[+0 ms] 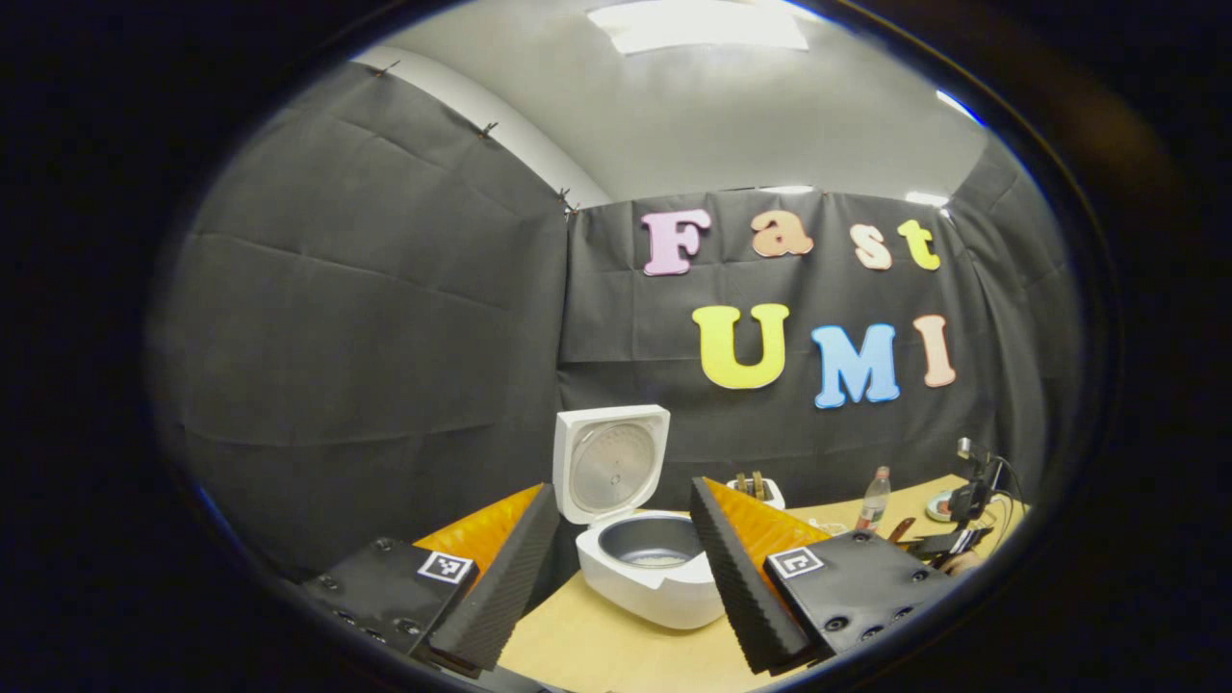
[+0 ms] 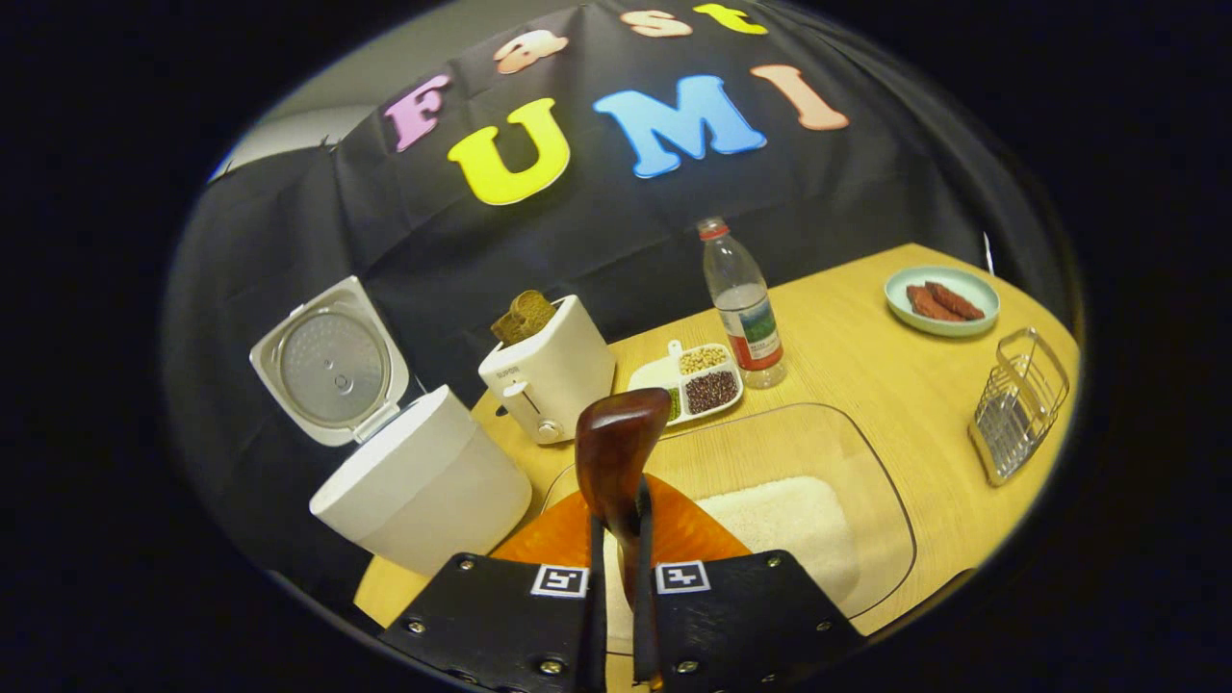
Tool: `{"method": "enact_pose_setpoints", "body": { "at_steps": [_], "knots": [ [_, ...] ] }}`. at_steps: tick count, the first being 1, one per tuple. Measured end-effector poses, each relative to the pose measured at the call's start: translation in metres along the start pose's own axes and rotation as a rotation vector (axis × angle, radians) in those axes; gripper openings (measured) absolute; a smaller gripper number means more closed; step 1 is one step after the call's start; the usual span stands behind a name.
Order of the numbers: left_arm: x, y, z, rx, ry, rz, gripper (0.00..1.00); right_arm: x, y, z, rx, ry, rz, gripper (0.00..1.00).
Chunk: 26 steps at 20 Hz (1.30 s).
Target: Close the left gripper, press the button to open the rice cooker; take a wooden spoon from the chopstick holder with the right hand, scoop a spoonful of rice and pour it into the rice cooker, then put the wooden spoon back into the chopstick holder.
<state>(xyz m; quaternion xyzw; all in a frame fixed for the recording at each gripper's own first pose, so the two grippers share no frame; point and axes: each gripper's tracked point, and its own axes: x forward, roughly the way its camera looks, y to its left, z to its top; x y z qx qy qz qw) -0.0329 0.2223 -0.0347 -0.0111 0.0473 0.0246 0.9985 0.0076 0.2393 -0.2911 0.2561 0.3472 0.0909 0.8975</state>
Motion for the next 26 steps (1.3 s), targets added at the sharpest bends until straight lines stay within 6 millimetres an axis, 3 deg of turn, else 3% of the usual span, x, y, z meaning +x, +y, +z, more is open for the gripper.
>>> {"method": "enact_pose_setpoints", "body": {
  "at_steps": [4,8,11,15,18,26],
  "knots": [
    [0.003,-0.006,0.003,0.007,-0.004,-0.008,0.95,-0.001,-0.023,0.007,0.199,0.031,0.005,0.12],
    [0.006,-0.014,0.01,0.027,-0.015,-0.02,0.92,-0.012,-0.034,0.033,0.275,-0.002,0.029,0.11],
    [0.005,-0.023,0.015,0.032,-0.026,-0.033,0.96,-0.019,-0.032,0.054,0.364,-0.027,0.061,0.11],
    [0.006,-0.027,0.015,0.039,-0.028,-0.043,0.92,-0.027,-0.027,0.073,0.476,-0.043,0.11,0.11],
    [0.008,-0.025,0.012,0.028,-0.025,-0.04,0.92,-0.028,-0.014,0.085,0.565,-0.043,0.163,0.11],
    [0.004,-0.009,0.0,0.006,-0.012,-0.003,0.95,-0.016,0.052,0.11,0.621,-0.033,0.283,0.11]
  ]
}}
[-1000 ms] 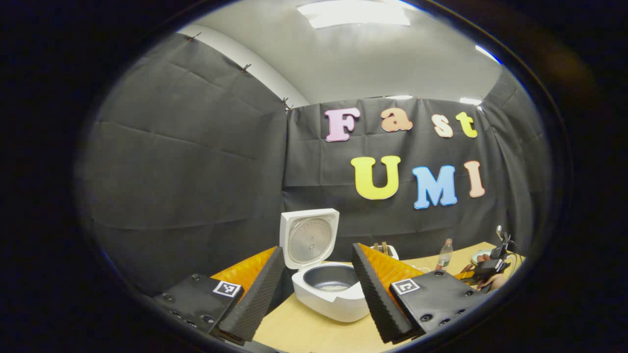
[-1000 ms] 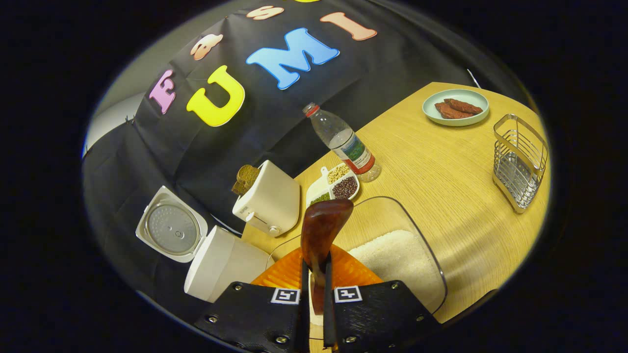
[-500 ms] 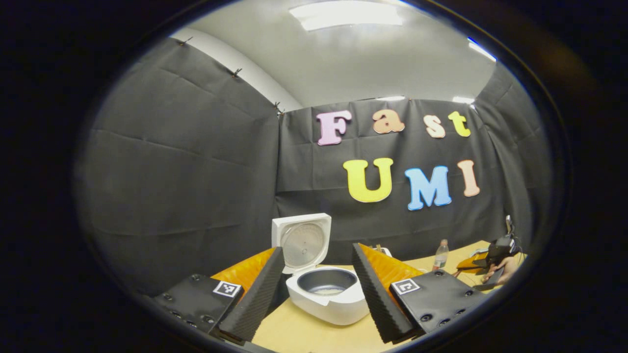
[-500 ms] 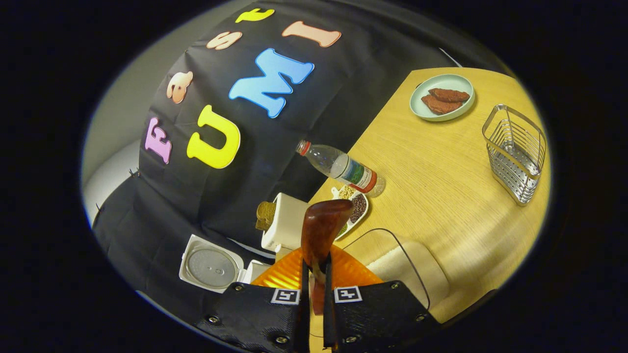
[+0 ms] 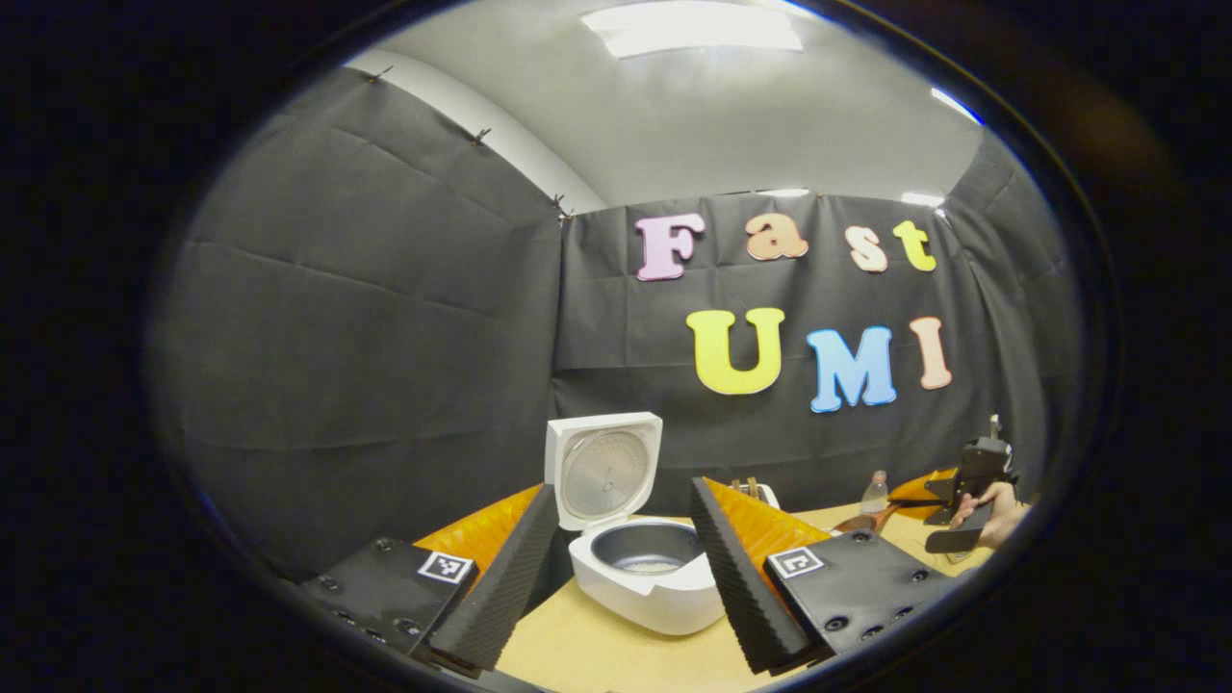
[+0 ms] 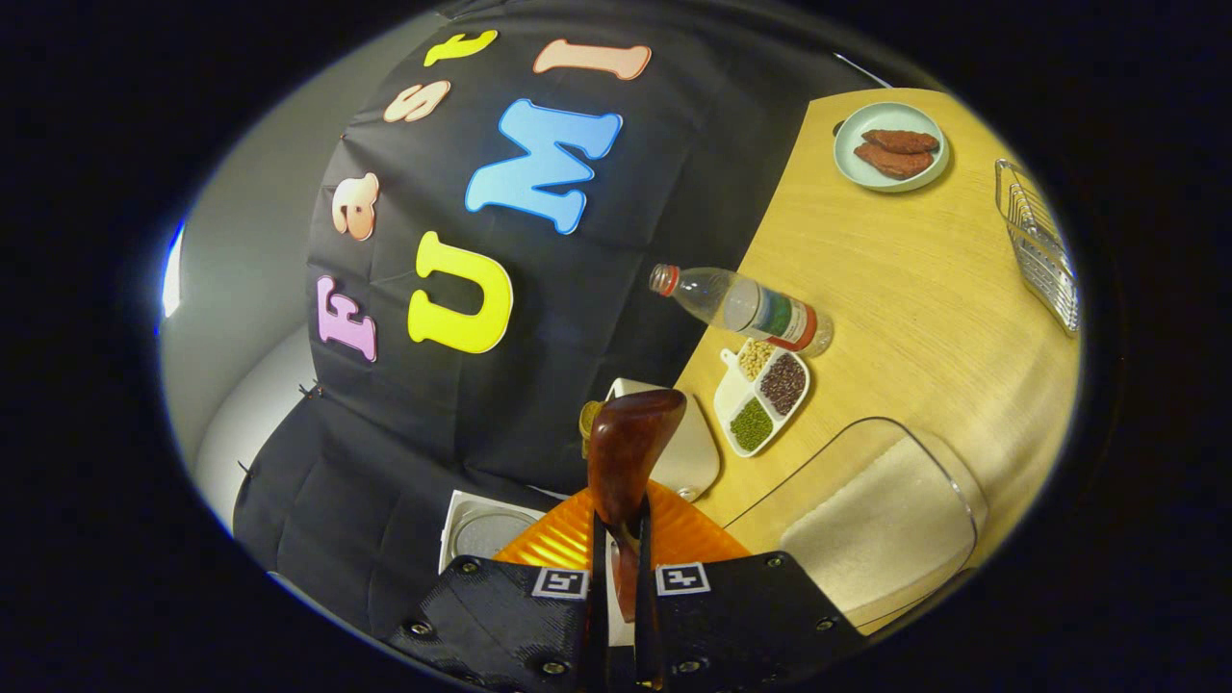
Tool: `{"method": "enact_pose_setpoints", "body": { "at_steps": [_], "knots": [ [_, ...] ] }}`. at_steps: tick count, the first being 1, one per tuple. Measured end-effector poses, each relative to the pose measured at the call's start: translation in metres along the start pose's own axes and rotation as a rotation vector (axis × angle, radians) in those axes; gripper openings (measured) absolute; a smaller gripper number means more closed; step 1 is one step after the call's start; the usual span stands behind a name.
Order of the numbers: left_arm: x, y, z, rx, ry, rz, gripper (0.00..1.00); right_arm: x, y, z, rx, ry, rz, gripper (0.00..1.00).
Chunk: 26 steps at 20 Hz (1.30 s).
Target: Close the left gripper, press the button to open the rice cooker; take a wooden spoon from the chopstick holder with the right hand, scoop a spoonful of rice and pour it into the rice cooker, then put the wooden spoon back into the chopstick holder.
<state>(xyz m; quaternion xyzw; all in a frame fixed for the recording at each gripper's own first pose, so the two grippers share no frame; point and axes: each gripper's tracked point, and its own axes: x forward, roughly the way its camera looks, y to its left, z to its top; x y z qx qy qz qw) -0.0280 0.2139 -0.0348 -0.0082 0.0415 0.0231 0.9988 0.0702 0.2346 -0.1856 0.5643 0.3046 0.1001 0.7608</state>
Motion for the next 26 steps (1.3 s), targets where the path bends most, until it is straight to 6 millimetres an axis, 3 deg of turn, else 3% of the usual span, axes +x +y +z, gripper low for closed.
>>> {"method": "enact_pose_setpoints", "body": {
  "at_steps": [1,8,12,16,19,22,26],
  "knots": [
    [-0.001,0.003,-0.003,-0.007,0.004,0.007,0.92,0.006,0.008,-0.005,-0.004,0.01,0.01,0.11],
    [-0.012,0.033,-0.027,-0.015,0.048,0.074,0.95,0.055,0.061,-0.051,-0.042,0.089,0.078,0.11],
    [-0.022,0.054,-0.039,-0.028,0.072,0.116,0.92,0.083,0.092,-0.089,-0.076,0.135,0.122,0.11],
    [-0.028,0.078,-0.049,-0.033,0.089,0.169,0.96,0.112,0.121,-0.128,-0.137,0.188,0.146,0.11],
    [-0.035,0.095,-0.057,-0.047,0.103,0.209,0.99,0.137,0.132,-0.157,-0.185,0.225,0.148,0.11],
    [-0.045,0.109,-0.067,-0.053,0.116,0.244,0.93,0.159,0.14,-0.185,-0.273,0.251,0.147,0.11],
    [-0.052,0.124,-0.077,-0.057,0.132,0.286,0.93,0.184,0.14,-0.218,-0.452,0.287,0.13,0.11]
  ]
}}
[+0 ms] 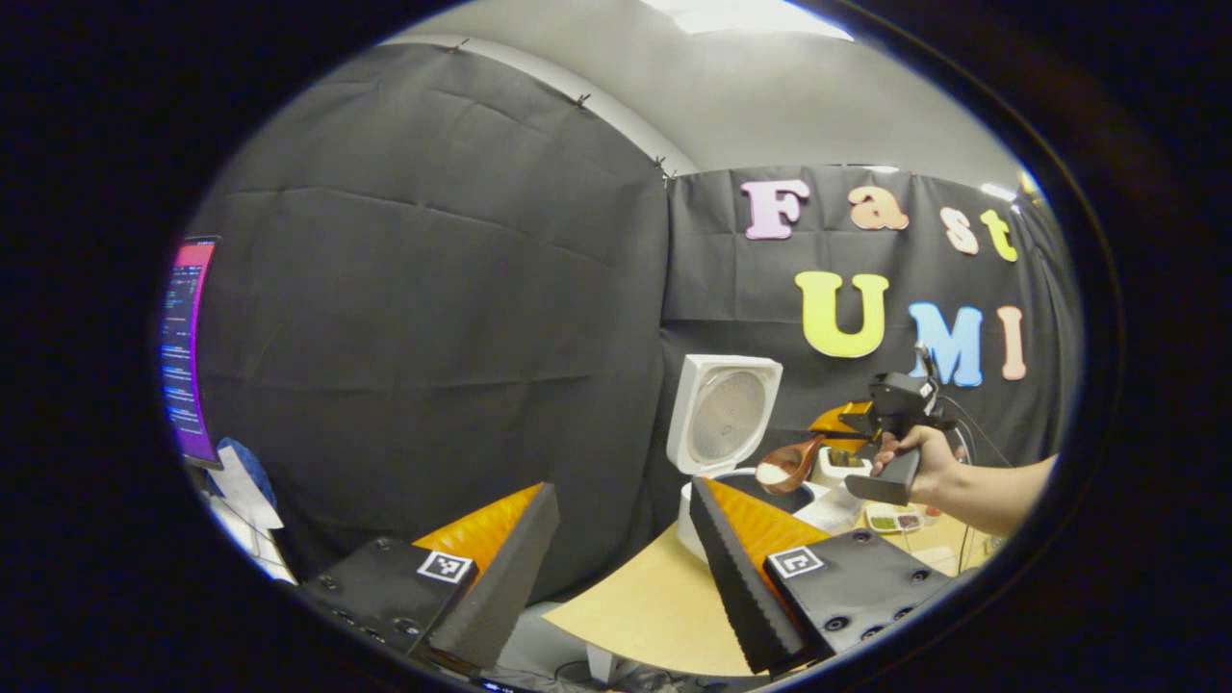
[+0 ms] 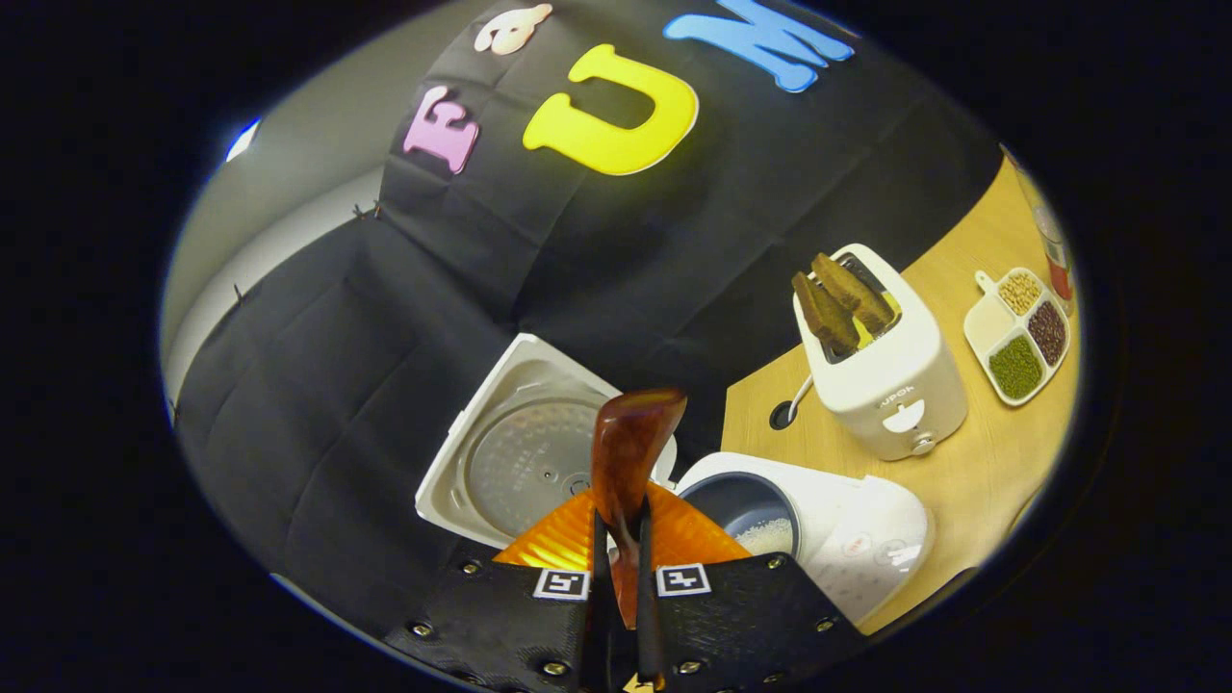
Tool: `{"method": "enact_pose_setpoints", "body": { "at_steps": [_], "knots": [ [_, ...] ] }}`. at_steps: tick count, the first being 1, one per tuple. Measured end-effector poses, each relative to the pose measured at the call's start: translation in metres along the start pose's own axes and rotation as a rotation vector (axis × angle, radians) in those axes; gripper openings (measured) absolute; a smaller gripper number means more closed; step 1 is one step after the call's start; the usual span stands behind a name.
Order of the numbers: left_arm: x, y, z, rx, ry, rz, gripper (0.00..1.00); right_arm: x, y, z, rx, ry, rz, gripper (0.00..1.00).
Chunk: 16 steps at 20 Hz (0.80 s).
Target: Close the left gripper, press the button to open the rice cooker; take a wooden spoon from the chopstick holder with the right hand, scoop a spoonful of rice and pour it into the rice cooker, then put the wooden spoon back into the chopstick holder.
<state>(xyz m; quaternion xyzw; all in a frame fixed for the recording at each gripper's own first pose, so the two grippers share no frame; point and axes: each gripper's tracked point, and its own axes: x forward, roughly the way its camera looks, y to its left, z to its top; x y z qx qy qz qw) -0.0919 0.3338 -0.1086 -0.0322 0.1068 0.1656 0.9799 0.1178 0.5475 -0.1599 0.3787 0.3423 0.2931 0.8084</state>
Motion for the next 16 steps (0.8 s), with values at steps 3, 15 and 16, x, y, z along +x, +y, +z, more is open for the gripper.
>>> {"method": "enact_pose_setpoints", "body": {
  "at_steps": [3,15,16],
  "knots": [
    [-0.001,0.01,-0.005,-0.008,0.012,0.026,0.93,0.019,-0.004,-0.014,-0.192,0.027,-0.038,0.11],
    [0.001,0.016,-0.022,-0.033,0.036,0.056,0.93,0.025,0.017,-0.027,-1.047,-0.04,-0.077,0.11],
    [0.0,0.016,-0.023,-0.032,0.037,0.055,0.96,0.024,0.019,-0.029,-1.135,-0.057,-0.072,0.11]
  ]
}}
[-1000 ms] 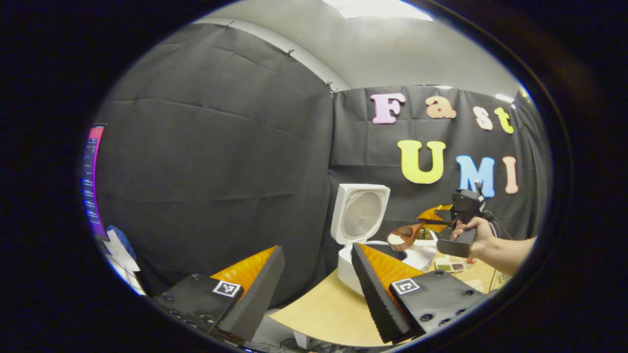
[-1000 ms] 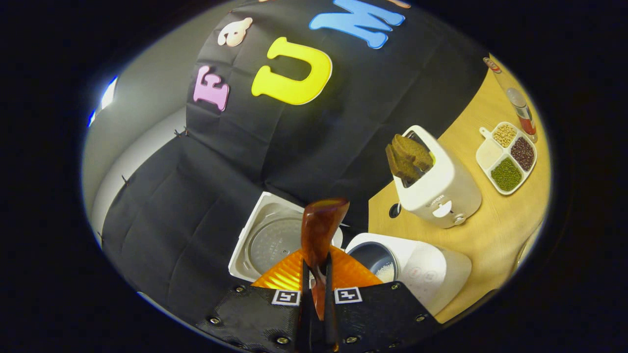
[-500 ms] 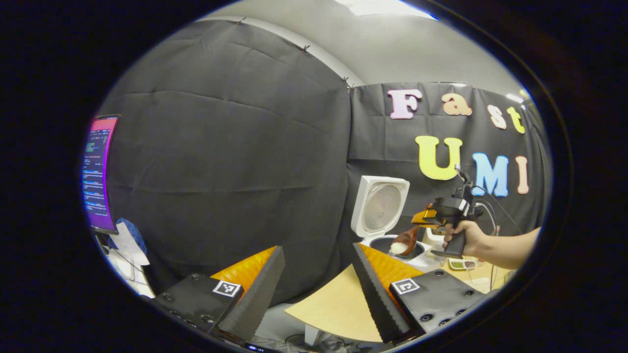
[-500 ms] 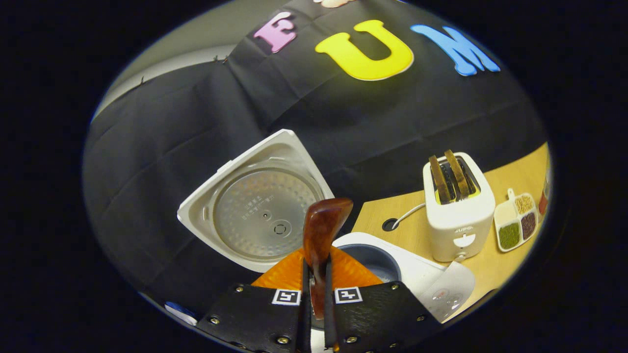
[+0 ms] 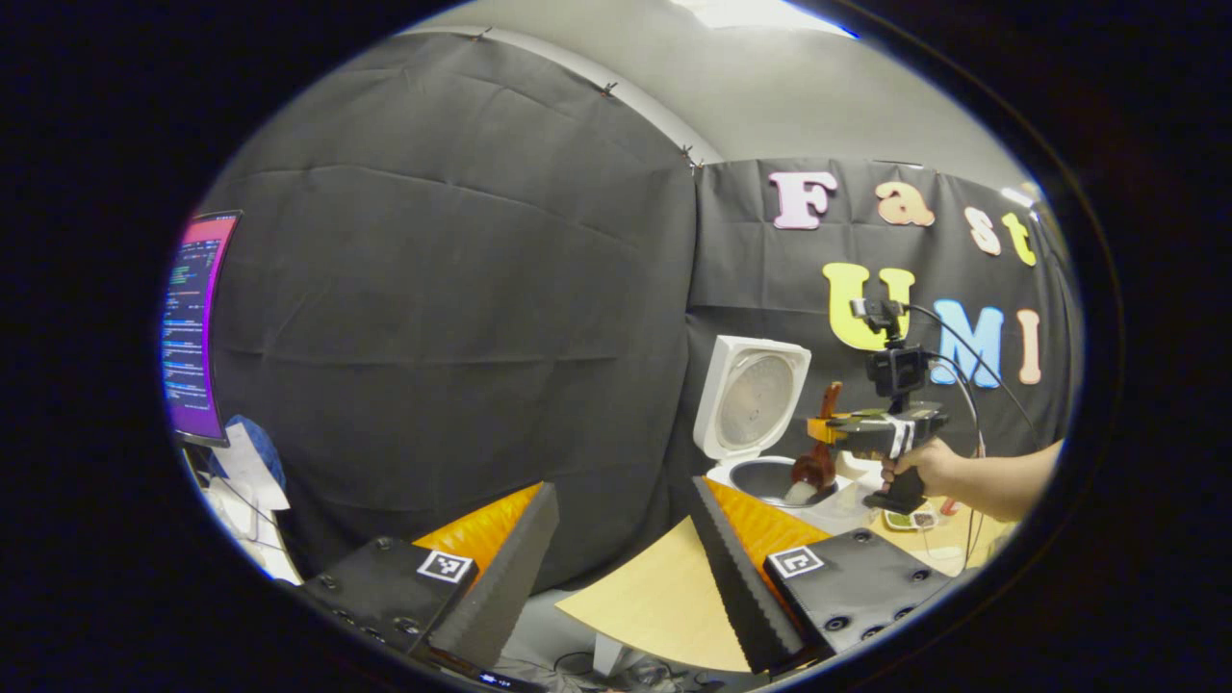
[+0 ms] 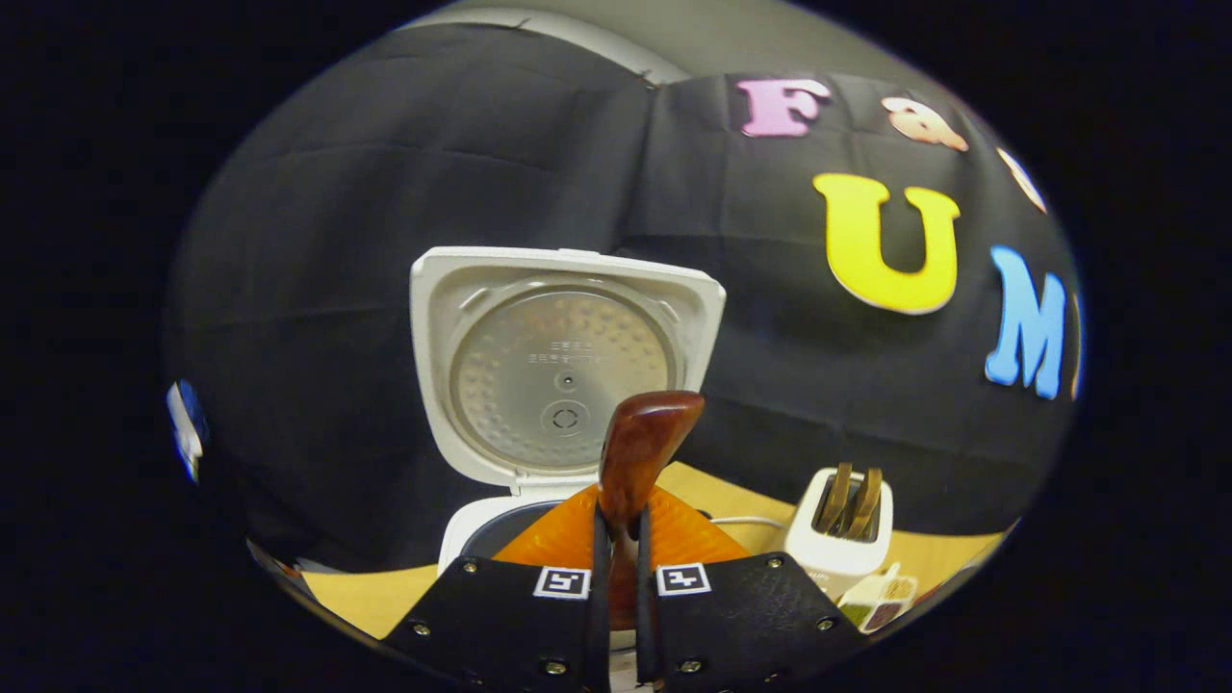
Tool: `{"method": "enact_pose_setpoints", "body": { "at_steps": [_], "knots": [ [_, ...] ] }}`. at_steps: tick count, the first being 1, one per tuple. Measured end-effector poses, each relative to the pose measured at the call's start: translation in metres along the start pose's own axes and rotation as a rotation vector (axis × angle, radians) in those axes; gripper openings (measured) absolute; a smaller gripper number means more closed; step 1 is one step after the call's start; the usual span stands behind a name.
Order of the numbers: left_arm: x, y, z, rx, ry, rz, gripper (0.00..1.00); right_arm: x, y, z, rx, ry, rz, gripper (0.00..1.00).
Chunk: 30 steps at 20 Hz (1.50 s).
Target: Close the left gripper, press the button to open the rice cooker; take a wooden spoon from the chopstick holder with the right hand, scoop a spoonful of rice and pour it into the rice cooker, then put the wooden spoon back into the chopstick holder.
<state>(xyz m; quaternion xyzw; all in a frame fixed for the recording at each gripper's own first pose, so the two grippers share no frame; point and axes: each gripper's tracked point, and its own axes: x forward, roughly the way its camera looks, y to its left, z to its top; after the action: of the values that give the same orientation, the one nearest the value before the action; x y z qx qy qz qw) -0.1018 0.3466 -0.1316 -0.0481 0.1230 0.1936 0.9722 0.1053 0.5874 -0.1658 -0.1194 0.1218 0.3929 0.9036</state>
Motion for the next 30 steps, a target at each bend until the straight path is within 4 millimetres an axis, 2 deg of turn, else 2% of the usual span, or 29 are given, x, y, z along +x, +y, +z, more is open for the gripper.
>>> {"method": "enact_pose_setpoints", "body": {
  "at_steps": [1,2,4,7,9,12,17,20,23,25,29,30],
  "knots": [
    [0.0,-0.001,0.0,-0.001,0.0,-0.003,0.99,-0.002,0.004,0.001,-0.081,-0.015,-0.004,0.11],
    [0.0,-0.001,0.0,-0.003,0.0,-0.005,0.93,-0.002,0.006,0.004,-0.156,-0.032,-0.009,0.11],
    [0.0,-0.006,-0.001,-0.003,-0.002,-0.008,0.93,-0.004,0.007,0.006,-0.295,-0.053,-0.028,0.11],
    [0.0,-0.011,-0.002,0.002,-0.003,-0.01,0.94,-0.008,0.007,0.006,-0.384,-0.065,-0.04,0.1],
    [-0.002,-0.011,0.001,0.004,-0.007,-0.012,0.99,-0.003,0.004,-0.001,-0.293,-0.033,-0.029,0.11],
    [-0.005,-0.01,0.005,0.008,-0.016,-0.009,0.96,-0.001,0.0,-0.008,-0.042,0.02,-0.017,0.11],
    [-0.007,-0.01,0.015,0.013,-0.037,-0.009,0.96,-0.013,-0.023,0.01,0.349,0.033,0.016,0.11],
    [-0.008,-0.018,0.023,0.016,-0.052,-0.028,0.93,-0.022,-0.036,0.019,0.535,0.019,0.019,0.11],
    [-0.007,-0.03,0.033,0.025,-0.07,-0.056,0.96,-0.039,-0.055,0.025,0.747,-0.005,0.009,0.11],
    [-0.006,-0.039,0.043,0.037,-0.086,-0.076,0.93,-0.054,-0.072,0.028,0.868,-0.023,0.002,0.11],
    [-0.008,-0.067,0.059,0.057,-0.106,-0.13,0.92,-0.097,-0.109,0.034,0.887,-0.065,-0.053,0.11],
    [-0.008,-0.077,0.067,0.061,-0.118,-0.146,0.95,-0.108,-0.119,0.034,0.887,-0.076,-0.065,0.11]
  ]
}}
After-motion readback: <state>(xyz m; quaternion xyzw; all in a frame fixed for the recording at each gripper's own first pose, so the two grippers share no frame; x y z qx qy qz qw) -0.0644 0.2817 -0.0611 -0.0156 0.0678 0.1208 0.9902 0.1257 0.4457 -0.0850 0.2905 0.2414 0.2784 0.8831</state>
